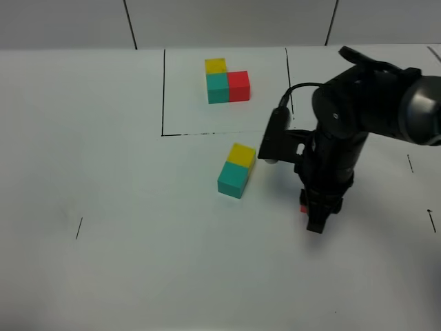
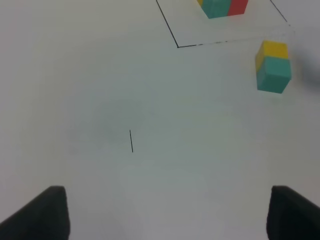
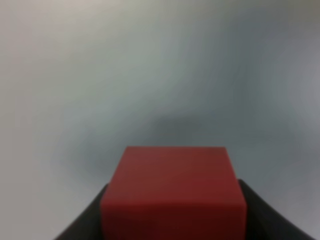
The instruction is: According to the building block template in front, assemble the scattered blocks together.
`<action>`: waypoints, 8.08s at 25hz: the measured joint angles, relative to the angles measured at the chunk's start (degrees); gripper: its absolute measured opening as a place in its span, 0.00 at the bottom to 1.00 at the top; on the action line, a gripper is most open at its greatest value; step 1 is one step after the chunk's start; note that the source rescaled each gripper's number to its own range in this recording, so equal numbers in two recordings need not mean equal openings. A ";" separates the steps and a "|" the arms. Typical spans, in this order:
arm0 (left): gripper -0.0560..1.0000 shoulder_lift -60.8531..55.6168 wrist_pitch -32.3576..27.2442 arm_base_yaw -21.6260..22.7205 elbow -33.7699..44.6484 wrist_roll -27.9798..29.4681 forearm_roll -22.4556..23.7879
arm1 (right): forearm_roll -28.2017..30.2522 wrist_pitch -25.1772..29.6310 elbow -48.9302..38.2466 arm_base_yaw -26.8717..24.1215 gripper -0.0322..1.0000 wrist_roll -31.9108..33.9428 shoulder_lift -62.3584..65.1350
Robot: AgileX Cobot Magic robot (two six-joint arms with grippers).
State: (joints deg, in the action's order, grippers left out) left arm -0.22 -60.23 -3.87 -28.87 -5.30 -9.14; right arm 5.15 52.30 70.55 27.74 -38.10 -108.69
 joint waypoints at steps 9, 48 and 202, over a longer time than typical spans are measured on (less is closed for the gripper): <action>0.84 0.00 0.00 0.00 0.00 0.00 0.00 | -5.15 1.54 10.24 1.22 0.23 -0.51 -9.01; 0.84 0.00 0.00 0.00 0.00 0.00 0.00 | -6.90 -5.21 15.24 2.02 0.23 -1.52 -16.42; 0.84 0.00 0.00 0.00 0.00 0.00 0.00 | -14.53 9.62 -41.27 -25.06 0.90 28.80 105.31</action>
State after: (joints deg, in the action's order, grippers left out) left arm -0.22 -60.23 -3.87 -28.87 -5.30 -9.14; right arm -9.39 61.92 29.29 2.69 -9.29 -3.39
